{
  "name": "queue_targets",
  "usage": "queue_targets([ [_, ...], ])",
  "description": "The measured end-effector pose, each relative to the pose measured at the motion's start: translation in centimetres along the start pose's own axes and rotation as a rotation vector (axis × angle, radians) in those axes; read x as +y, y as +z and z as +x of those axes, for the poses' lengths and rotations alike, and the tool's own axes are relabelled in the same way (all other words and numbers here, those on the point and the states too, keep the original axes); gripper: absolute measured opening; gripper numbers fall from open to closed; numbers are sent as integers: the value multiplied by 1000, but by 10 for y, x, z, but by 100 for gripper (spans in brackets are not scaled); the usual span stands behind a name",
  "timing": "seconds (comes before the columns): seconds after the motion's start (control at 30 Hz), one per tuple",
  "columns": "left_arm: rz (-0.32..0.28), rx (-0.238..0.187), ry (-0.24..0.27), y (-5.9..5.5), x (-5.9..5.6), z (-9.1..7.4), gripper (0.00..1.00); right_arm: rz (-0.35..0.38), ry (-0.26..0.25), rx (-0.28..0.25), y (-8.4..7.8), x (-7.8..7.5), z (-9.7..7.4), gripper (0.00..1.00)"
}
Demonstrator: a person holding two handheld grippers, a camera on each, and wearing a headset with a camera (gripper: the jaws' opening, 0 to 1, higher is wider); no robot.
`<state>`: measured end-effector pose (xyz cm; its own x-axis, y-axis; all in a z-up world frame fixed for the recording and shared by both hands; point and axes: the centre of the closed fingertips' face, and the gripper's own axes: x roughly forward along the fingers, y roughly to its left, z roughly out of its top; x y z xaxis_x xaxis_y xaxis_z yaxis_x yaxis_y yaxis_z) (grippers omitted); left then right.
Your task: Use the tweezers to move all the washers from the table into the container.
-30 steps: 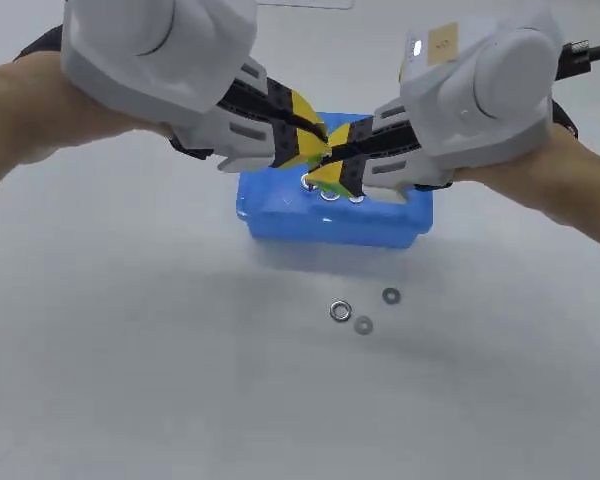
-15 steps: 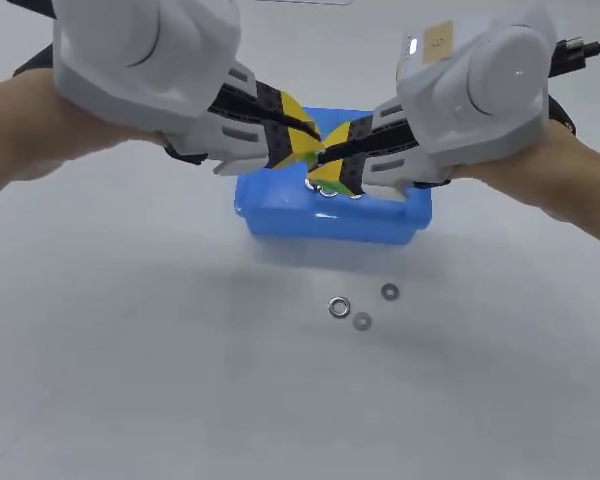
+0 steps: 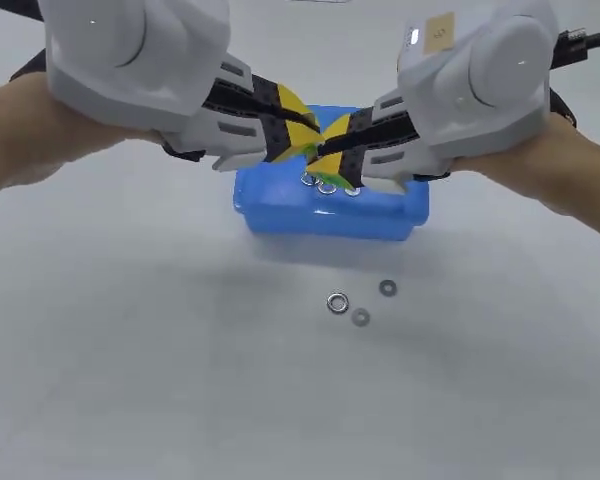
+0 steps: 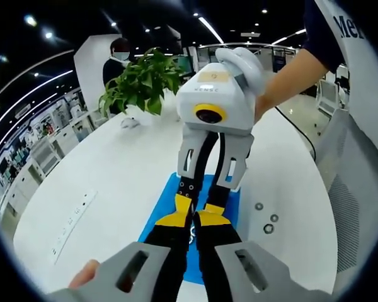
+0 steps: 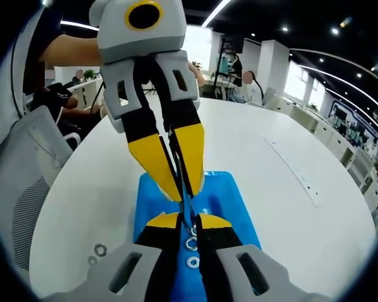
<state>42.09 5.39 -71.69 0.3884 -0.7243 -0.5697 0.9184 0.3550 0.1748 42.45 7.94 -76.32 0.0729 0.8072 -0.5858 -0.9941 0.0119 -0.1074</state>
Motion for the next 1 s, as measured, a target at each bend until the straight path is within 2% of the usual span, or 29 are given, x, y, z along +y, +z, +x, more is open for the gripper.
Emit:
queue_targets([
  [0.17,17,3,-8,2,-4,-1,7,-15,4,2,2,3,-2,11],
  [0.37,36,-5,-14,8,-7,-5,7,-31,13,-21,8,5,-6,11],
  [0.53,60,-28,-12,21,-9,-13,7,-42,12,-62,20,8,-16,11],
  [0.67,71,-40,-11,27,-11,-18,7,-45,6,-74,27,13,-23,11],
  [0.87,91,-53,-8,33,-18,-24,6,-58,-5,-75,30,19,-28,11],
  [1.0,88,-62,-19,41,-26,-28,6,-61,-18,-75,32,26,-35,12],
])
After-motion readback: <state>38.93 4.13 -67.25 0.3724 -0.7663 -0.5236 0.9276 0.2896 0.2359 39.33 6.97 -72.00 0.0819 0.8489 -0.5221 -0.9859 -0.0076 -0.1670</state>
